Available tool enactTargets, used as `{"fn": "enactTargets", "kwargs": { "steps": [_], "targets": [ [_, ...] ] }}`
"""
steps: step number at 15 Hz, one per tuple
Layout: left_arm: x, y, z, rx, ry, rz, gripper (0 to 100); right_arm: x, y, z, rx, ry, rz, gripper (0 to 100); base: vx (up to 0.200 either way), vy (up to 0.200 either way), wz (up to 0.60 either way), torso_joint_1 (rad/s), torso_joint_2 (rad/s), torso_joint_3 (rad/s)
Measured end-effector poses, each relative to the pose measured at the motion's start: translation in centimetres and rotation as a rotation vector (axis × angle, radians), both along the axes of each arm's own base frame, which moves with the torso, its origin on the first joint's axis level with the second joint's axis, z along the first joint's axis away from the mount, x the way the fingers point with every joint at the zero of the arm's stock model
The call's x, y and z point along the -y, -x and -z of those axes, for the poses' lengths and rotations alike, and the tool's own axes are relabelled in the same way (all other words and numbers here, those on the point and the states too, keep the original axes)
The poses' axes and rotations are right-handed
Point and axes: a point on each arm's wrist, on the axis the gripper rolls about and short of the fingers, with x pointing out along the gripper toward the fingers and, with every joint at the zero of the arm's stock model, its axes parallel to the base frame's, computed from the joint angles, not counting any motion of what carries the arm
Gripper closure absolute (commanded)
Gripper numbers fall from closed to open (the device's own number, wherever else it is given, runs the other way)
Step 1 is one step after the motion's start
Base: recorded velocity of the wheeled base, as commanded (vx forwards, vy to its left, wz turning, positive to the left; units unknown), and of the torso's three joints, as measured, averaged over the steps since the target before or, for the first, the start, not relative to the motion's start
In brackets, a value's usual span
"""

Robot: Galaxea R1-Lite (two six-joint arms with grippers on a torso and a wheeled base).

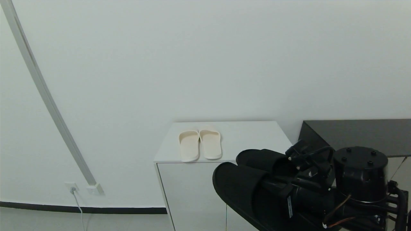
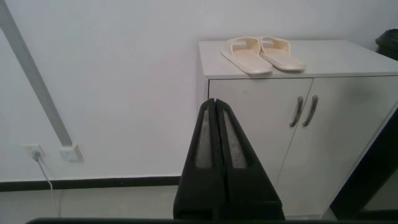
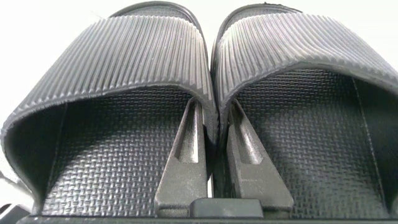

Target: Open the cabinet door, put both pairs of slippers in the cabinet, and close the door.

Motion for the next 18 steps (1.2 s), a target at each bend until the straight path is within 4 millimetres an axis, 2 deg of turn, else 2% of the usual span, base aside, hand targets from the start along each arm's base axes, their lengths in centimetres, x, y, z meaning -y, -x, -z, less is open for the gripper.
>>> {"fn": "enactTargets", "kwargs": {
  "steps": [10,14,15,18],
  "targets": [
    [0.01,0.0,0.02,-0.001,-0.004,0.003,100,-0.01,0.03,0.44,-0.012,0.015,0.001,100,0.0,0.0,0.0,0.0,0.0,0.0],
    [0.01,0.0,0.03,-0.002,-0.004,0.006,100,-0.11,0.07,0.6,-0.017,0.019,-0.004,100,0.0,0.0,0.0,-0.135,0.32,0.167],
    [0.01,0.0,0.03,-0.002,-0.003,0.006,0,-0.11,0.07,0.61,-0.017,0.019,-0.003,100,0.0,0.0,0.0,-0.154,0.35,0.188],
    [0.01,0.0,0.01,-0.001,-0.004,0.005,0,-0.09,0.16,0.74,-0.021,0.023,-0.004,100,0.0,0.0,0.0,-0.157,0.36,0.194]
  ]
}}
